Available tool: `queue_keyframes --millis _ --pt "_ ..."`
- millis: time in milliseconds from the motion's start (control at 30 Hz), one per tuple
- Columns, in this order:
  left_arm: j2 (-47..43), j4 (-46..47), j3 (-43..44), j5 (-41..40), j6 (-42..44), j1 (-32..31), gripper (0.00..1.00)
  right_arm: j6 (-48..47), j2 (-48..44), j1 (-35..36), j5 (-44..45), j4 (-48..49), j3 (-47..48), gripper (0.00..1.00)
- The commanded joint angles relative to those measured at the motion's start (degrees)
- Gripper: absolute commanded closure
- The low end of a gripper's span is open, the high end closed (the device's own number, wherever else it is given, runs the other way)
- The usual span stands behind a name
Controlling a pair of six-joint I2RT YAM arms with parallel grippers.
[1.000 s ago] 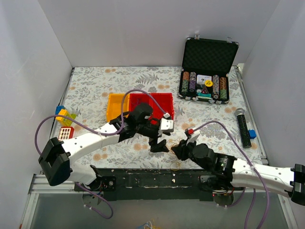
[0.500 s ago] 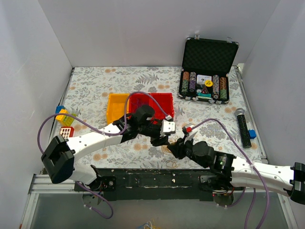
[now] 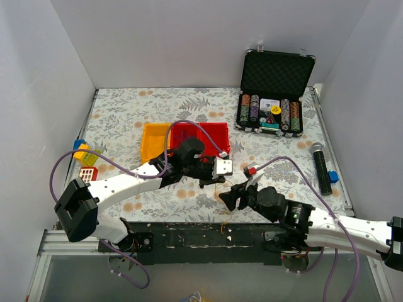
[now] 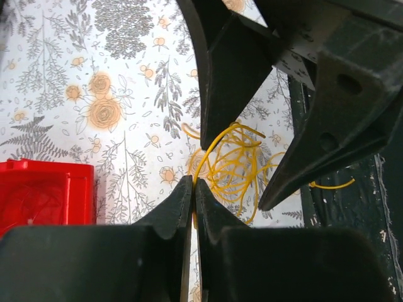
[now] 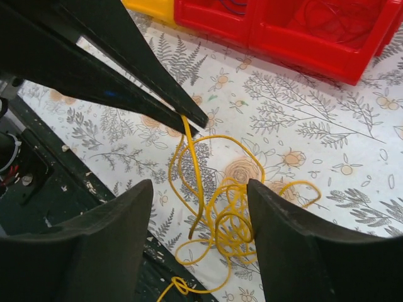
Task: Untangle the cables
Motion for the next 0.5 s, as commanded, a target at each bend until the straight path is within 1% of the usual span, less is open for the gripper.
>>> queue_keyframes --millis 0,133,233,333,467 --pt "-1.4 -0.8 3.3 -3.7 -1.4 0.1 1.00 1.2 -4.6 0.3 5.3 -5.2 2.2 0.27" --pt "-3.7 -2.4 3.4 -2.9 -3.0 0.1 1.00 0.1 -12.0 0.3 7.3 -6.5 0.9 0.24" --pt "-4.8 -2.5 3.3 -2.4 -4.7 0.1 1.00 -1.3 -14.0 0.3 7.5 -5.5 0.8 0.25" --pt "-5.3 -2.7 3.9 -2.0 -5.8 0.1 1.00 -2.1 -11.4 0.2 5.7 -3.1 1.2 0.25" --pt "-5.4 -3.1 7.0 -1.6 -8.2 0.1 1.00 -2.8 -5.0 0.3 3.1 2.8 1.6 0.26"
